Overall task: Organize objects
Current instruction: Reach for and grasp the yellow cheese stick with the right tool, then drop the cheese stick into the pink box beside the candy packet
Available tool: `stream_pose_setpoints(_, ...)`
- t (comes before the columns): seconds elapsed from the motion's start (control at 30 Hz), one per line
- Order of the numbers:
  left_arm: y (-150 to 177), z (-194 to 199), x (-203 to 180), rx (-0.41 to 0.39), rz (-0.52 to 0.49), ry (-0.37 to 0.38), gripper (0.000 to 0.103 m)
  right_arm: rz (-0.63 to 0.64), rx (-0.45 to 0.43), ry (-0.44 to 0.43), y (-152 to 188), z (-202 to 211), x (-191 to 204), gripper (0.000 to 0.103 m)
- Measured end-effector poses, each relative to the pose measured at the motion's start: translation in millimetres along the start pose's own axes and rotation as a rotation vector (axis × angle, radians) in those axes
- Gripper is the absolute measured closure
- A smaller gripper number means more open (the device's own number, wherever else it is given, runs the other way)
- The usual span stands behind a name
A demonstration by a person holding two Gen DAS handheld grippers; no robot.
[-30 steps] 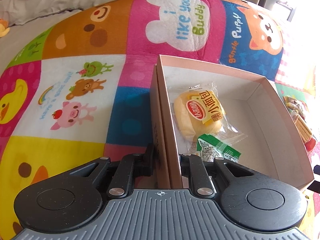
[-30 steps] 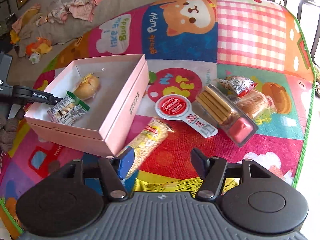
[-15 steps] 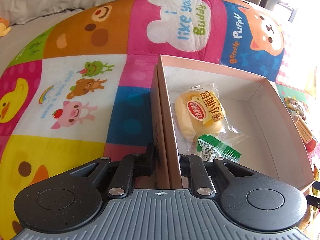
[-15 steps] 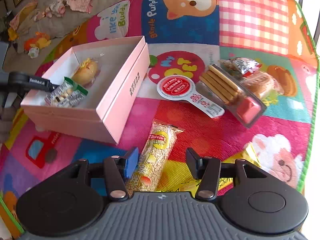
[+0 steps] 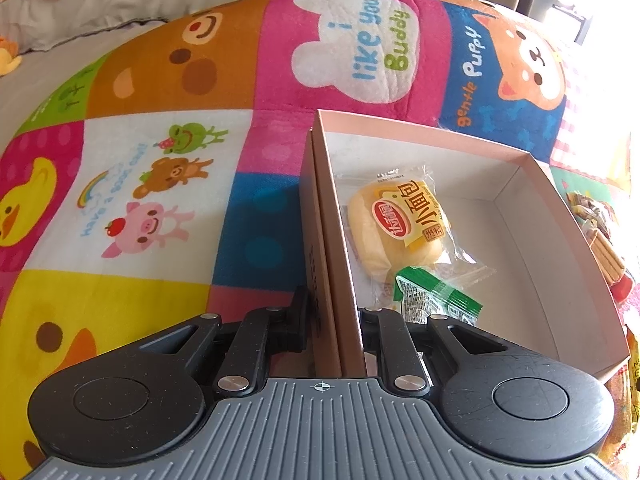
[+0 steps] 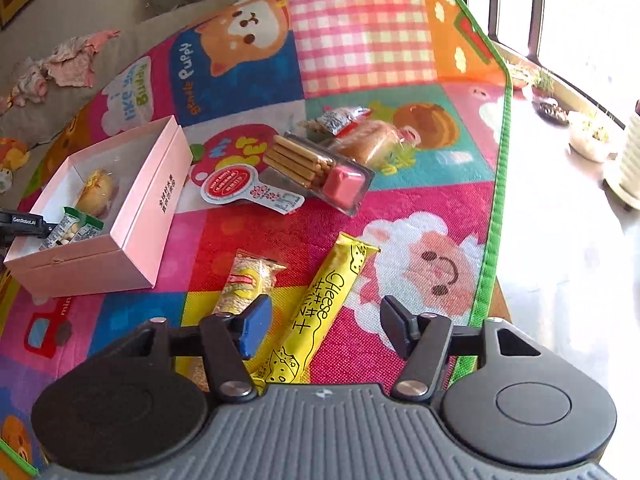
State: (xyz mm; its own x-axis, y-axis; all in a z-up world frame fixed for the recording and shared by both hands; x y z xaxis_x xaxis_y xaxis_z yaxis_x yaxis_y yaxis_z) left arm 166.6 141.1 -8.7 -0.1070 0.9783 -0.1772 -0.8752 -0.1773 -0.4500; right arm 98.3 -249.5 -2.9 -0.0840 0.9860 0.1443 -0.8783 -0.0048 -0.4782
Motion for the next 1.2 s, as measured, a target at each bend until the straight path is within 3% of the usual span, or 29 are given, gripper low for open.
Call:
stream_pose_setpoints(0.17, 1, 1, -1, 0.012, -0.016, -0.006, 0.085, 0.005, 0.012, 0.022, -4, -24, 5, 0.051)
stream_pose_setpoints(0.3, 2, 1, -1, 0.014, -0.023, -0.009, 0.085, 0.107, 0.035, 0.074, -2, -23, 17, 0.075)
stream_pose_setpoints(0.37, 2, 1, -1, 0.013, -0.018, -0.007, 0.085, 0.161, 0.057, 0.082, 3, -18, 21, 0.080)
stream_pose_setpoints(0.53, 3, 2, -1, 0.010, -0.016, -0.003, 0.085, 0.214, 0.067, 0.093, 13, 7, 25, 0.082)
stream_pose_setpoints(0.7, 3, 2, -3, 0.011, -0.020, 0.001, 0.085, 0.210, 0.049, -0.001, 14, 52, 38, 0.082)
stream_pose_setpoints(0.9, 5, 0, -11, 0.009, -0.023, 0.015, 0.085, 0.307, 0.051, -0.140, 13, 81, 89, 0.082)
stream_pose_setpoints(1.03, 6, 0, -12, 0.009, -0.022, 0.018, 0.085, 0.346, -0.006, -0.236, -13, 84, 135, 0.082)
stream_pose_setpoints(1.2, 7, 1, -12, 0.005, -0.023, 0.018, 0.085, 0.324, -0.089, -0.256, -62, 59, 179, 0.081)
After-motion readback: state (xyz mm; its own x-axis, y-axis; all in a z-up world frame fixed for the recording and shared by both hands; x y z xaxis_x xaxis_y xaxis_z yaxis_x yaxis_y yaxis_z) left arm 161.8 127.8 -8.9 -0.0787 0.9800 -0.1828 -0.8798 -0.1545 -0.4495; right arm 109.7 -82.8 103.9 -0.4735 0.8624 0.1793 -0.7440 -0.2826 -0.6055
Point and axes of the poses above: each gripper's, at about its wrist camera, not at the fingertips, and z roughly against the way its jaws point, x to its left, y to its underside, the point moved 5 cm from there along -z, roughly the way its jaws point, and after that the axes turned 10 degrees about x, right-handed, at the moved point
